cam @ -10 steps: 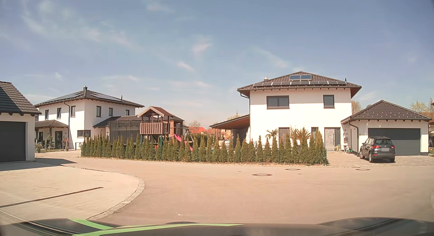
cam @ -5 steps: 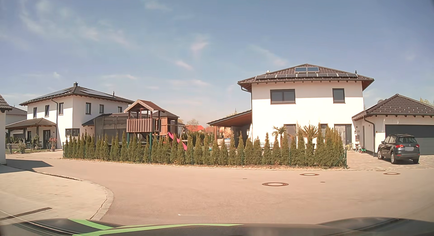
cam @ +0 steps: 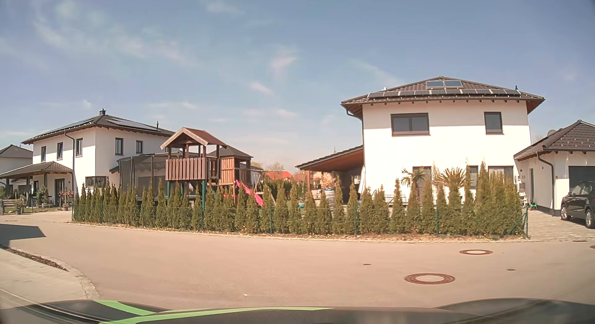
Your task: Follow the waypoints while adhering to traffic rules and regulations
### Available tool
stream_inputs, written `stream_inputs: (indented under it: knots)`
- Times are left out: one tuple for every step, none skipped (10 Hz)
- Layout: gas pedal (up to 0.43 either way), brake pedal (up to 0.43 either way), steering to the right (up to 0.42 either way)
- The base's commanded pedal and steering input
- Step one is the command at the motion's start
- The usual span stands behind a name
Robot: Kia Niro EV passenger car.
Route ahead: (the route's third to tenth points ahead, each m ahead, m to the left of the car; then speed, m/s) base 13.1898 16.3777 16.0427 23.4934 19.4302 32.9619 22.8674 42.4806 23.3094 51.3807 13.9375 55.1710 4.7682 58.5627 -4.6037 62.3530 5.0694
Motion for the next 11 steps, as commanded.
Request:
stream_inputs:
  knots:
    - [0.000,0.000,-0.189]
    - [0.000,0.000,-0.227]
    - [0.000,0.000,-0.255]
    - [0.000,0.000,-0.277]
    - [0.000,0.000,-0.306]
    - [0.000,0.000,-0.329]
    - [0.000,0.000,-0.353]
    - [0.000,0.000,-0.376]
    - [0.000,0.000,-0.388]
    - [0.000,0.000,-0.390]
    - [0.000,0.000,-0.390]
